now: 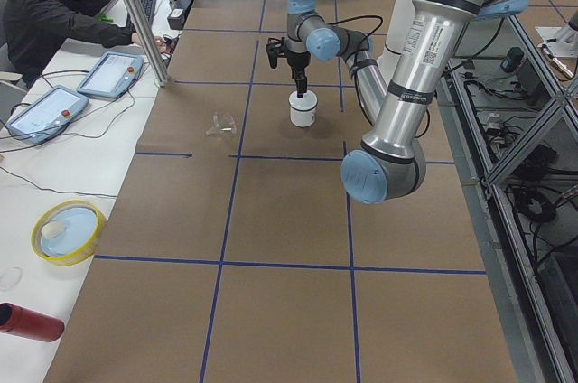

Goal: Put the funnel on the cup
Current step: 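Move the left gripper over the white mug and grasp its lid knob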

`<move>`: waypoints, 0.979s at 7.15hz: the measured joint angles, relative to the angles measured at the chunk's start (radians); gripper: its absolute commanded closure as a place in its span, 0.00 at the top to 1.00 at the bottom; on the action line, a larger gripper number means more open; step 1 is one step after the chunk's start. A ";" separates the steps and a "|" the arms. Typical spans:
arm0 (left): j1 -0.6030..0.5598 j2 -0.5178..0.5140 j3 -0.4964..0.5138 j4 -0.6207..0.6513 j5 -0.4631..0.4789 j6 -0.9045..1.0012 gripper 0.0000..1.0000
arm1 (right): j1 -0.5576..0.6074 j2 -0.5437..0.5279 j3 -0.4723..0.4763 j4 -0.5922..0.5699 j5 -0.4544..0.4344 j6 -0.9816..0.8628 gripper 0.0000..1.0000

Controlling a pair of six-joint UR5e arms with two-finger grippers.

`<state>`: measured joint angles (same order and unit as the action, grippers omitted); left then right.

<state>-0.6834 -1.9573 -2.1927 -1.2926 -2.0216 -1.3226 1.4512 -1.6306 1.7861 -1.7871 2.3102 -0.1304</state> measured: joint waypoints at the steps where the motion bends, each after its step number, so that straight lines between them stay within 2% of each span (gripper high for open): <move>1: 0.024 -0.014 0.002 0.010 0.013 -0.034 1.00 | 0.000 0.000 0.000 0.000 0.000 0.000 1.00; 3: 0.062 -0.048 0.024 0.014 0.034 -0.081 1.00 | 0.000 0.000 0.000 0.000 0.000 0.000 1.00; 7: 0.122 -0.083 0.103 -0.001 0.058 -0.094 0.81 | 0.000 0.000 0.000 0.000 0.000 0.000 1.00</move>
<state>-0.5609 -2.0407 -2.0901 -1.2937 -1.9640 -1.4162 1.4512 -1.6306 1.7863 -1.7871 2.3102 -0.1304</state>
